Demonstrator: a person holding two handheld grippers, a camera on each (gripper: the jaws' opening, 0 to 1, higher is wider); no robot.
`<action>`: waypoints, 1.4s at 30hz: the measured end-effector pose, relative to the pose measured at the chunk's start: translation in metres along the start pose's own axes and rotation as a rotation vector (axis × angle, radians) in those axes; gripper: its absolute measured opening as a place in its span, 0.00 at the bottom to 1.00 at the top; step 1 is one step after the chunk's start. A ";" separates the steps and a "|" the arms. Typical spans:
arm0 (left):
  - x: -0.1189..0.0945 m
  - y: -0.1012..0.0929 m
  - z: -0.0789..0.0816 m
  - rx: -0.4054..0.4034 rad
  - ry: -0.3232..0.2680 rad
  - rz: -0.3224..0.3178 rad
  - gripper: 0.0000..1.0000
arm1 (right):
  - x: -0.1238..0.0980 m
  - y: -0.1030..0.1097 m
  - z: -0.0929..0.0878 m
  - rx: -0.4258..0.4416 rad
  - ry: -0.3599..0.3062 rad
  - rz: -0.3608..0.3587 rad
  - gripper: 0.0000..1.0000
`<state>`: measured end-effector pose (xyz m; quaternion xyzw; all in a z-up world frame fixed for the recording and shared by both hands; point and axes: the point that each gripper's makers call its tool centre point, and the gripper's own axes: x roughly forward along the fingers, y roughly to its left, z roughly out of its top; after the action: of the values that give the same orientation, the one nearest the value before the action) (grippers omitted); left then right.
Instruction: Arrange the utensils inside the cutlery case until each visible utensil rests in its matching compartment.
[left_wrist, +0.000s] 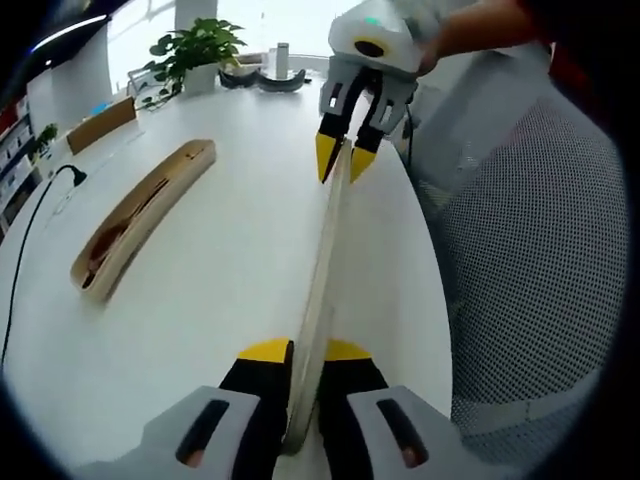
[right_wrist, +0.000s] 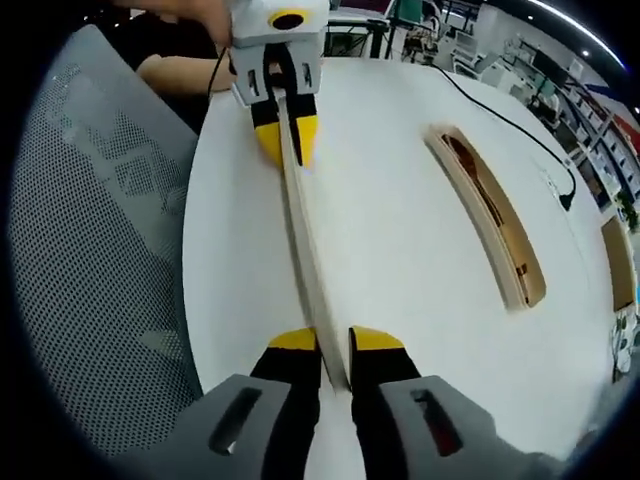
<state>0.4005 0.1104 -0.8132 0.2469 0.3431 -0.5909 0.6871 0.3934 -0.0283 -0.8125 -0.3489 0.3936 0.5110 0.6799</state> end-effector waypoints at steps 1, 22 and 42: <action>0.001 0.000 0.001 -0.003 -0.003 -0.002 0.09 | 0.000 0.000 0.002 -0.003 -0.019 -0.003 0.07; -0.003 0.000 -0.003 -0.009 -0.028 0.007 0.08 | -0.001 0.000 -0.014 0.028 -0.036 -0.025 0.07; -0.001 0.001 -0.003 0.029 -0.001 0.027 0.08 | 0.002 -0.001 -0.001 0.113 -0.155 -0.013 0.06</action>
<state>0.4006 0.1136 -0.8141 0.2613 0.3309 -0.5868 0.6913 0.3945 -0.0285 -0.8148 -0.2720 0.3659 0.5091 0.7300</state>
